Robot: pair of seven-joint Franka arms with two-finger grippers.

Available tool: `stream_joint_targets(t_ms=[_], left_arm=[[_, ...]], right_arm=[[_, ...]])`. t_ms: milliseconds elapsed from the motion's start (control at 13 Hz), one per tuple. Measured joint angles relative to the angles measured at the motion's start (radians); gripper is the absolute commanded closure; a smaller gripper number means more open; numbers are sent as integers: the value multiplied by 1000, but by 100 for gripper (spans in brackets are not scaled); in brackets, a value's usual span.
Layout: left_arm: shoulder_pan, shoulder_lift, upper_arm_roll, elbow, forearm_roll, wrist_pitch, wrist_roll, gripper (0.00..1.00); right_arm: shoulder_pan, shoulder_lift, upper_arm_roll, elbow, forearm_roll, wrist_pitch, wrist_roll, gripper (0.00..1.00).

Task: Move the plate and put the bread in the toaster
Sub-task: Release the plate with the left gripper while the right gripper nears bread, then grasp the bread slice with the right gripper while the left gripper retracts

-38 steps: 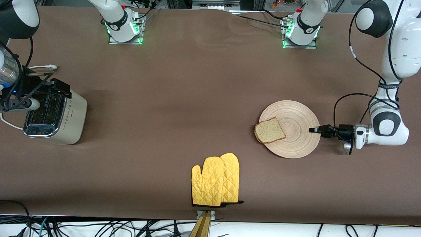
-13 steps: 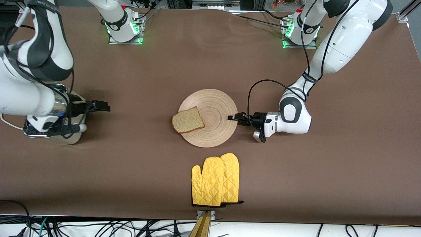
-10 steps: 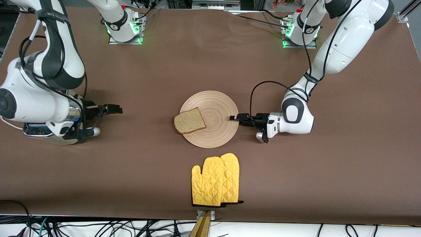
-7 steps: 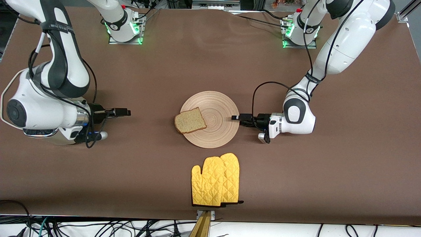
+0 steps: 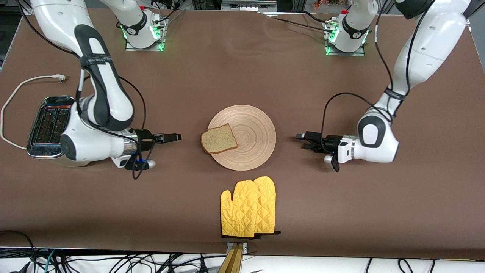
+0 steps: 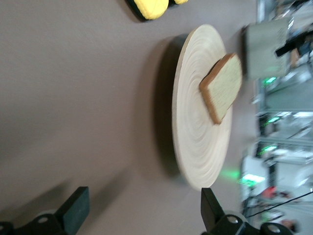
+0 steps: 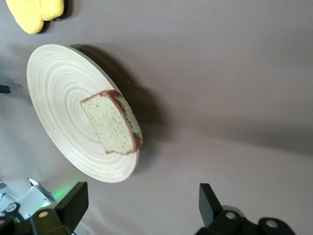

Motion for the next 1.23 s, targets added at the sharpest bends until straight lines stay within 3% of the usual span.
stream_joint_targets(t_ms=[460, 614, 767, 997, 1151, 1228], left_arm=[[7, -193, 5, 22, 410, -22, -231, 0], [3, -259, -4, 70, 542, -119, -376, 0], [-1, -308, -5, 191, 675, -282, -465, 0], [4, -373, 19, 401, 739, -471, -546, 0], [-23, -464, 87, 410, 740, -491, -584, 0], [-74, -518, 163, 385, 741, -471, -620, 0]], right_arm=[[78, 92, 1, -2, 98, 142, -9, 0], [94, 106, 1, -1, 104, 187, -19, 0], [101, 117, 1, -2, 138, 205, -53, 0], [103, 141, 1, -1, 187, 218, -86, 0], [117, 151, 1, -1, 191, 242, -88, 1], [124, 153, 2, -1, 193, 249, -89, 8]])
